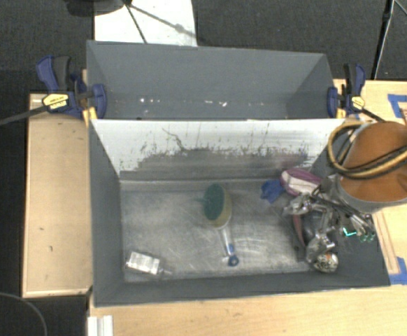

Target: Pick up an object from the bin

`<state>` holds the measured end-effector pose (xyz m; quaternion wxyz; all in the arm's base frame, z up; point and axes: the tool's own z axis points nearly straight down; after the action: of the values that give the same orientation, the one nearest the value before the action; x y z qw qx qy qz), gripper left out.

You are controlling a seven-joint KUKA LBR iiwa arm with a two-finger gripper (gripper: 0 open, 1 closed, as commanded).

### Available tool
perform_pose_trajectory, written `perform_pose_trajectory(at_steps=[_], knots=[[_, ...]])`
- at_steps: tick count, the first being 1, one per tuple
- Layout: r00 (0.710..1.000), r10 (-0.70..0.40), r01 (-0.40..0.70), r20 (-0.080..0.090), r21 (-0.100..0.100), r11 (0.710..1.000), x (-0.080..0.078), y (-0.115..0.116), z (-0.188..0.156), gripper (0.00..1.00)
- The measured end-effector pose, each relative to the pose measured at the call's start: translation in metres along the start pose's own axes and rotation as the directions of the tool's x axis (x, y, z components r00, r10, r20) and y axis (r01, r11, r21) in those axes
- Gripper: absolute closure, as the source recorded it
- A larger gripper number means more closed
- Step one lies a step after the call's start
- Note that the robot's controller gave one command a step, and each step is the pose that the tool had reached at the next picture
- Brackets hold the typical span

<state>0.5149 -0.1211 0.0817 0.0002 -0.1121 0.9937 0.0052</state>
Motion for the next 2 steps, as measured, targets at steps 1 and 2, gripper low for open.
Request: perform_pose_trajectory(at_steps=[1,2], knots=[[0.997,0.080,-0.079,-0.001,0.007,0.997,-0.061,-0.008,-0.002,0.00],[0.983,0.185,-0.185,0.006,0.009,0.983,-0.073,0.025,-0.013,0.00]])
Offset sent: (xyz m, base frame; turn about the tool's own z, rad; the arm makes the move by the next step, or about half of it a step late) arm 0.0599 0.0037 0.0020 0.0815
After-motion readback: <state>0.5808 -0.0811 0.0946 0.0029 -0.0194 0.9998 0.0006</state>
